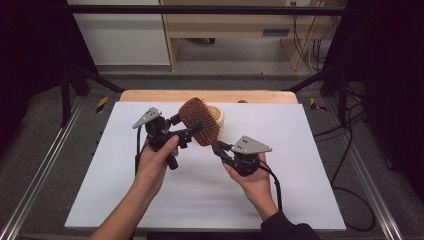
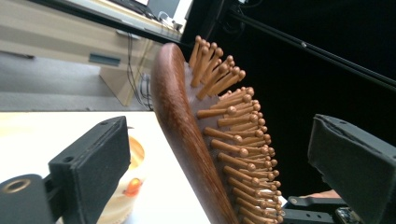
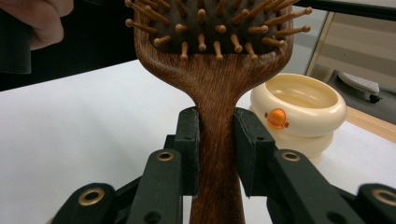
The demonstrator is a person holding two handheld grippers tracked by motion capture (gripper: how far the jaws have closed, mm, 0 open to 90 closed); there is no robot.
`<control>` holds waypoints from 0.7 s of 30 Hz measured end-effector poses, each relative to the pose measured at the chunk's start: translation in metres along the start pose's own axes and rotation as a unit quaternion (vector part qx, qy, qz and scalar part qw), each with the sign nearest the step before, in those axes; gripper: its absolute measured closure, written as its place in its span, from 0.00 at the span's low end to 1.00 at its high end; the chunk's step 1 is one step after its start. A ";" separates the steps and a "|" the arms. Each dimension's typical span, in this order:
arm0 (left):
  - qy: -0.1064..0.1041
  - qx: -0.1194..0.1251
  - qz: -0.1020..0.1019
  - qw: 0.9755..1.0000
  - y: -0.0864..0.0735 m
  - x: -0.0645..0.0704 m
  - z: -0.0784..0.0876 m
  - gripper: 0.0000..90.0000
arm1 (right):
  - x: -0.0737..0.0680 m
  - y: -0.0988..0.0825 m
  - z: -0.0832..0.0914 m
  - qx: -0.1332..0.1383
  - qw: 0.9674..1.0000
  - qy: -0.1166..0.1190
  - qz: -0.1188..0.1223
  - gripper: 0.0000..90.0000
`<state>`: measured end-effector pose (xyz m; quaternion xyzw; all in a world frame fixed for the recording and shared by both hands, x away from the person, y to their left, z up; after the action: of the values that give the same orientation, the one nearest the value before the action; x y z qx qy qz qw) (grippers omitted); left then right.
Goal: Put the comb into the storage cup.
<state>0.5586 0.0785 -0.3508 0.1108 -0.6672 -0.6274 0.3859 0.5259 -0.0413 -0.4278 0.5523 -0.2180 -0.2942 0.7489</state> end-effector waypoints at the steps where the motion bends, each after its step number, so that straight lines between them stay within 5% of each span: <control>1: 0.002 -0.001 0.001 1.000 0.000 -0.001 -0.001 0.07 | 0.000 0.000 0.000 0.000 1.000 0.000 0.000 0.81; 9: 0.005 0.019 0.046 0.999 0.009 -0.008 0.002 0.15 | -0.001 0.000 -0.001 0.002 1.000 0.001 0.004 0.81; 21: -0.004 0.013 0.057 0.998 0.008 -0.004 -0.001 0.27 | -0.006 0.002 -0.003 0.005 1.000 0.001 0.011 0.81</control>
<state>0.5645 0.0814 -0.3451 0.0754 -0.6817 -0.5964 0.4169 0.5239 -0.0348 -0.4271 0.5539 -0.2241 -0.2845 0.7497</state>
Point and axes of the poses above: each handheld gripper's, and its own axes: z roughly backward along the jaws, y roughly out of its top, x roughly to its right, the point moved 9 cm from there along -z, roughly forward along the jaws, and after that the axes turned 2 degrees about -z, right-handed, at the moved point
